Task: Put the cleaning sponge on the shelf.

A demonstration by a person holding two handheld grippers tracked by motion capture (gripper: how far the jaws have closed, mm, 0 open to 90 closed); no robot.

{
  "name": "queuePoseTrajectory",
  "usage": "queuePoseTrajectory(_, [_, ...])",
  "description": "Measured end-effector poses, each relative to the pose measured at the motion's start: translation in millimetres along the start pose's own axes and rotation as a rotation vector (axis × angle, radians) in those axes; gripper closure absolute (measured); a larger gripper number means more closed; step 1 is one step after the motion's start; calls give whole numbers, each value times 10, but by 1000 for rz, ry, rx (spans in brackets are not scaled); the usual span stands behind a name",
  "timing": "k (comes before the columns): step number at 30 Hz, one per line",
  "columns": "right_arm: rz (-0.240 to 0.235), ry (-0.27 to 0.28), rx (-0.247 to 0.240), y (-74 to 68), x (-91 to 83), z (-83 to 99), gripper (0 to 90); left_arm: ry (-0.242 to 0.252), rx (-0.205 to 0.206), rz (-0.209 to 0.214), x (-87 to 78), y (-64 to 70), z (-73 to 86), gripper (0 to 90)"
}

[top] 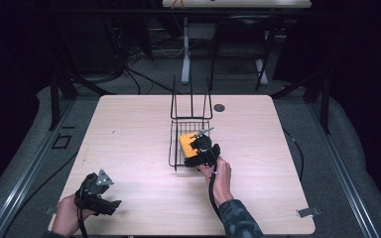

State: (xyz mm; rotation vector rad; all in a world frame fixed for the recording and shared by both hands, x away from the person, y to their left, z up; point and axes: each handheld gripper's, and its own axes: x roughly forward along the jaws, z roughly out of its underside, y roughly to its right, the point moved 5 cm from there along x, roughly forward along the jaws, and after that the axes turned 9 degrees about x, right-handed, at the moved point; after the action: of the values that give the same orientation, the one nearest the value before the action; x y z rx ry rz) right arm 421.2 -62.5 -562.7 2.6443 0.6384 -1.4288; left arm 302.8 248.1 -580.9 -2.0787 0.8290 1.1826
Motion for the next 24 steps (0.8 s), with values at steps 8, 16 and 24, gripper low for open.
queuePoseTrajectory(8, [-17,-24,5,-15,-30,35,157,-2,5,-2,10,4,-1,148])
queuePoseTrajectory(16, [-48,-12,2,-23,-129,64,162,-8,5,3,13,5,-4,148])
queuePoseTrajectory(24, [-50,52,-25,0,-358,56,147,-9,6,2,13,6,-4,148])
